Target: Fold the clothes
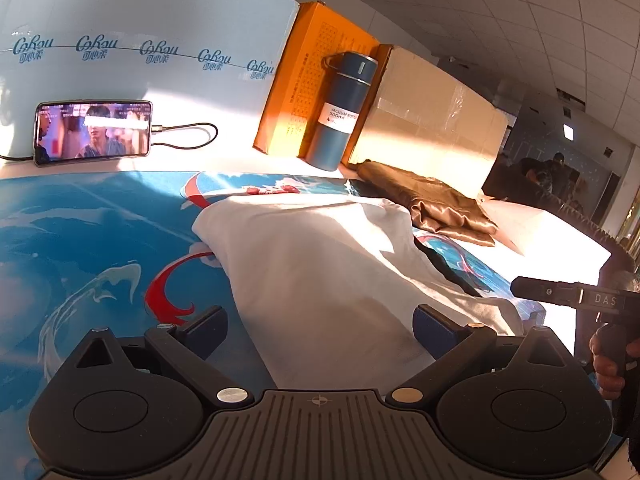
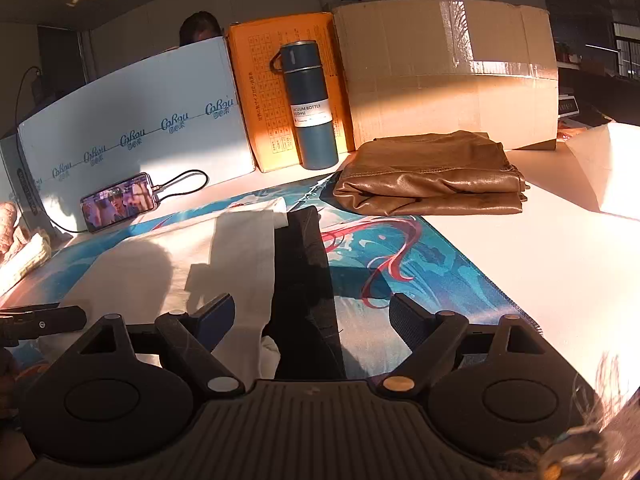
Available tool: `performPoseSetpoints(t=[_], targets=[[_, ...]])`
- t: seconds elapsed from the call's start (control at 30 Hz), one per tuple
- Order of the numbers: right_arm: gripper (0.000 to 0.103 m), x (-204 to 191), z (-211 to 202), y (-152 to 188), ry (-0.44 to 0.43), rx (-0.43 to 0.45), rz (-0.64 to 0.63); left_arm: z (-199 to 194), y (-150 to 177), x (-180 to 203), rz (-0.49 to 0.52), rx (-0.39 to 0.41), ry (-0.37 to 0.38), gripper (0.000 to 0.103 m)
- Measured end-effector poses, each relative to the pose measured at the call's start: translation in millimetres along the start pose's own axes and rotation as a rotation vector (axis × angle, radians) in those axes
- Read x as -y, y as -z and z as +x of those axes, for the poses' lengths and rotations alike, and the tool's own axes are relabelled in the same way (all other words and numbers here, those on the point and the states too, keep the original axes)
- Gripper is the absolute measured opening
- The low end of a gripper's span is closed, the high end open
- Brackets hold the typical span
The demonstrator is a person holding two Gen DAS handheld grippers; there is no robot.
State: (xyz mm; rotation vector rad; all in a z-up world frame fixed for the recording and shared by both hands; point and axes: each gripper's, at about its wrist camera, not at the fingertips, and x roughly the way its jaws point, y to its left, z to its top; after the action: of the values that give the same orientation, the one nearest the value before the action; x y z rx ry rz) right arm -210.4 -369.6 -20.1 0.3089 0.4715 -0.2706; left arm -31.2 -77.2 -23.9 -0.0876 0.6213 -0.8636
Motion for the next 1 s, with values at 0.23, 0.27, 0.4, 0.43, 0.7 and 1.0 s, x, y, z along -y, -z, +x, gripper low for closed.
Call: performPoseSetpoints(t=[0.23,0.27,0.4,0.43,0.7,1.0], targets=[[0.084,15.6,-10.2,3.7,-0.117,-0.07,0.209,2.0,-0.4,-1.6,-0.008,-0.014,-0.006,0.101],[0.084,16.5,-11.2,3.6,-0.143,-0.09,0.253,1.9,-0.4,-1.6,-0.009,-0.013,-0.005,0.101],[0.084,21.6,-8.1,3.0,-0.235,-0.197,0.428,-0.1,-0.9,-1.7,-0.019,-0.001,0.011,0.101],[0.084,23.3,-6.2,2.4,-0.252,-0.225,0.471,-0.5,-1.1,-1.5,-0.021,0.003,0.016,0.101],[0.085,25.9,16.2,-7.2,-0.246,-0.35,0.602,-0.7,-1.1,2.3,-0.013,0.003,0.038,0.101],[0.091,-9.4,45.8,-9.4,-0.335,-0.37,0.604,2.2,-2.1,7.4,-0.004,-0.039,0.061,0.101]])
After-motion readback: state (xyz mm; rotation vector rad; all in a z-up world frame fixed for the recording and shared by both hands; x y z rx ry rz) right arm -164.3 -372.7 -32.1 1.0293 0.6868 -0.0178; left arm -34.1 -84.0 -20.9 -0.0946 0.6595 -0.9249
